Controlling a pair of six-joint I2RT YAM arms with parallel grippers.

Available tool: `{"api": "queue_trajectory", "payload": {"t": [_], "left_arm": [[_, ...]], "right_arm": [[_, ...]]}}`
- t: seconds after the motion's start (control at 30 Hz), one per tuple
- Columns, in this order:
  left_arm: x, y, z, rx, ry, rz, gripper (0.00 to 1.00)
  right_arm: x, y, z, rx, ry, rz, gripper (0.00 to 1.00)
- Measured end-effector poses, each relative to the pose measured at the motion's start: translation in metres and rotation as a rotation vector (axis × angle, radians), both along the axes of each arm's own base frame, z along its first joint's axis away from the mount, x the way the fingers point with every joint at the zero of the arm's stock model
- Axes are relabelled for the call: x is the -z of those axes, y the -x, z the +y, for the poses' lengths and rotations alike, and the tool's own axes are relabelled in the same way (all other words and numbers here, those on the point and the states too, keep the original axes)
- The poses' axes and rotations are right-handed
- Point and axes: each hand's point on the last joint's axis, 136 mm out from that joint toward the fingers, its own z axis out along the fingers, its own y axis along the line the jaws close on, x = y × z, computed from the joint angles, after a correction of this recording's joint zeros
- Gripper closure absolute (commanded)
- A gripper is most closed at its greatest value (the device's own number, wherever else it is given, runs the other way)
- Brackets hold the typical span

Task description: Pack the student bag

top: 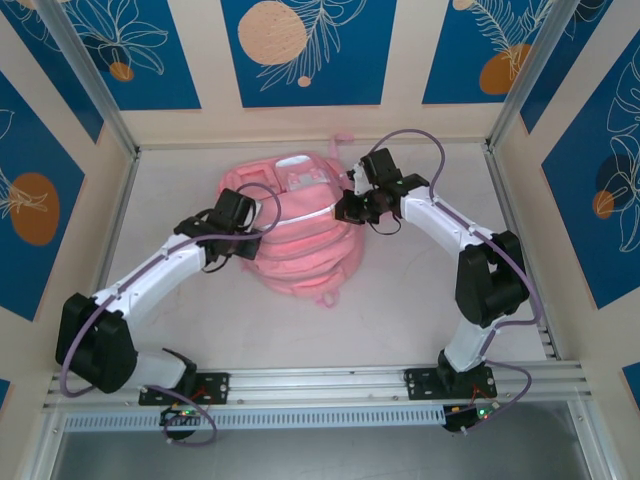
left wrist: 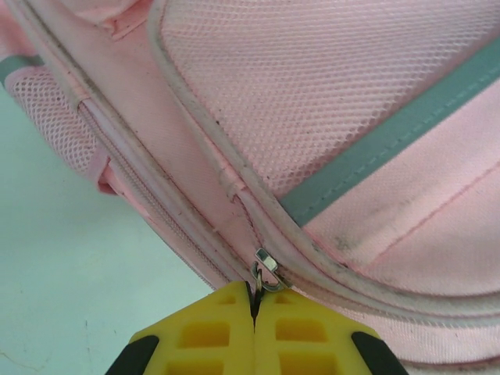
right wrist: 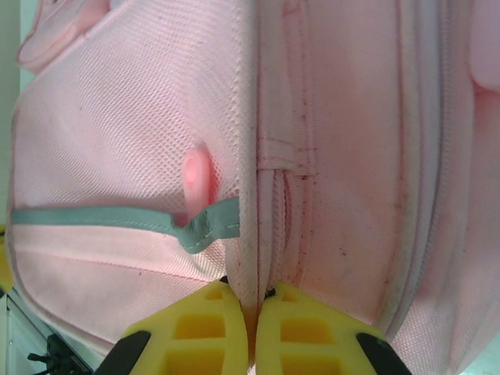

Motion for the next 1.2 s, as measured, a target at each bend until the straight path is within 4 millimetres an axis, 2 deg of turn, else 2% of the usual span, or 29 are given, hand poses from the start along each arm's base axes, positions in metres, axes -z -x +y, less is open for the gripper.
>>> {"api": "queue_trajectory", "payload": {"t": [0.03, 0.1, 0.17, 0.27, 0.37, 0.43, 0.5, 0.67, 0.8, 0.93, 1.2], "left_arm": [[0.001, -0.002, 0.000, 0.001, 0.001, 0.004, 0.89], [-0.001, -0.006, 0.002, -0.015, -0.001, 0.005, 0.65], [-0.004, -0.008, 0.009, -0.052, -0.001, 0.007, 0.50], [-0.010, -0.006, 0.018, -0.102, 0.008, 0.000, 0.37], [-0.029, 0.002, 0.024, -0.145, 0.045, -0.033, 0.26], [-0.045, 0.008, 0.028, -0.169, 0.075, -0.066, 0.20], [-0.060, 0.014, 0.032, -0.189, 0.106, -0.100, 0.15], [-0.080, 0.025, 0.038, -0.224, 0.149, -0.148, 0.07], [-0.083, 0.026, 0.039, -0.238, 0.164, -0.155, 0.05], [-0.082, 0.026, 0.038, -0.238, 0.173, -0.147, 0.04], [-0.075, 0.024, 0.028, -0.215, 0.199, -0.104, 0.03]], "right_arm": [[-0.001, 0.000, 0.000, -0.008, -0.001, -0.004, 0.68], [0.000, -0.001, -0.004, -0.009, 0.009, -0.010, 0.44], [-0.004, -0.005, -0.015, 0.022, 0.023, -0.025, 0.32], [-0.017, -0.003, -0.043, 0.111, 0.056, -0.065, 0.23], [-0.030, 0.009, -0.083, 0.244, 0.098, -0.099, 0.21], [-0.029, 0.018, -0.116, 0.352, 0.133, -0.104, 0.20], [-0.017, 0.028, -0.156, 0.479, 0.193, -0.082, 0.19], [0.046, 0.073, -0.256, 0.802, 0.364, 0.106, 0.19], [0.082, 0.116, -0.309, 1.006, 0.424, 0.266, 0.19], [0.096, 0.134, -0.326, 1.096, 0.407, 0.336, 0.18], [0.124, 0.132, -0.333, 1.121, 0.389, 0.428, 0.17]]}}
